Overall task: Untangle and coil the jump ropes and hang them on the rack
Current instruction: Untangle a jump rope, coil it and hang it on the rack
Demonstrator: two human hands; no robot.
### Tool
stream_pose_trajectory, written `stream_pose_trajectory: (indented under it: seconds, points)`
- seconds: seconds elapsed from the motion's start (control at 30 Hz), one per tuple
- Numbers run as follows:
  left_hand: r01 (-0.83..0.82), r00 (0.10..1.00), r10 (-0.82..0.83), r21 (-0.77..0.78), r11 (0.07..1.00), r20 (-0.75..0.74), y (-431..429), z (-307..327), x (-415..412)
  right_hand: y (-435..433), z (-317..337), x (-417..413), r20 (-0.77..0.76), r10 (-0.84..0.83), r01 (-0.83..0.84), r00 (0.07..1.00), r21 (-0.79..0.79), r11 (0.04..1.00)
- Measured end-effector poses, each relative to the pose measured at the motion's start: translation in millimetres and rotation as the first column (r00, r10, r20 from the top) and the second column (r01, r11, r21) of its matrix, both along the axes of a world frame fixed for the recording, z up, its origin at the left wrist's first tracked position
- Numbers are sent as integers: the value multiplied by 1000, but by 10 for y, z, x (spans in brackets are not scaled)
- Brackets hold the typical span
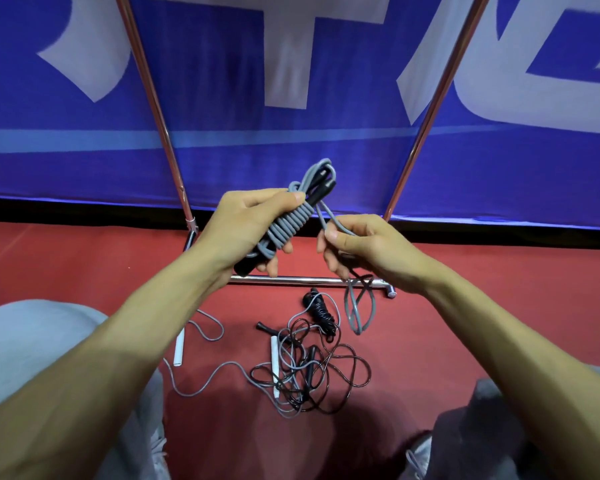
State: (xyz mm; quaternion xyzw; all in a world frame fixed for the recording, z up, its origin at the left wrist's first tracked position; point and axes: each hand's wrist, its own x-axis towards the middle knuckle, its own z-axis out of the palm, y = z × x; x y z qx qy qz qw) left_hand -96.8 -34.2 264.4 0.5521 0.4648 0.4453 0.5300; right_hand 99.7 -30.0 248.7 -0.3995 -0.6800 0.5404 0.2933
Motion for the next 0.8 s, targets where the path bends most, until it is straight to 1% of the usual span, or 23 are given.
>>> stream_pose_trajectory:
  seconds: [0.07,0.13,0.2,0.3,0.37,0.4,0.47,0.5,0.57,0.6,0.67,0.7,0.73,0.77,0.8]
  points:
    - [-63,998,64,-23,998,21,4,7,5,-17,-15,-87,-126,0,-10,992,-81,997]
    - [-113,992,116,-60,992,47,6,26,24,-27,3,-146,-182,-30,7,983,-127,992]
    - [-155,985,161,-87,984,61,16,27,27,-16,22,-191,-182,-76,49,980,-148,988]
    - [-218,970,229,-121,968,78,33,19,16,-5,30,-215,-139,-146,125,979,-147,981]
    - [-251,961,264,-135,958,86,49,6,12,-18,19,-210,-59,-170,163,984,-109,981]
    - [-260,958,273,-138,956,89,56,-12,19,-27,11,-207,10,-179,179,984,-54,982]
    - [-261,953,280,-157,953,119,62,-71,57,-44,-8,-197,197,-201,178,960,127,976]
    - [-255,949,281,-172,952,144,61,-111,79,-49,-19,-190,301,-215,152,929,220,964]
    - [-255,946,283,-172,951,161,40,-195,129,-66,-37,-159,503,-231,49,833,349,936]
    - [-253,949,276,-152,955,151,27,-217,151,-85,-42,-145,572,-231,-2,787,378,926]
    - [-252,957,265,-111,961,123,6,-239,166,-120,-44,-137,637,-225,-76,738,409,909]
    - [-251,961,260,-90,964,94,12,-250,158,-130,-40,-137,652,-230,-100,723,428,898]
    - [-256,966,258,-50,965,34,25,-274,140,-144,-21,-136,672,-239,-124,701,445,887]
    - [-256,963,257,22,966,-80,44,-312,124,-160,3,-122,708,-249,-157,661,455,877]
    - [-231,935,254,118,966,-248,63,-358,113,-180,34,-102,758,-260,-207,599,460,864]
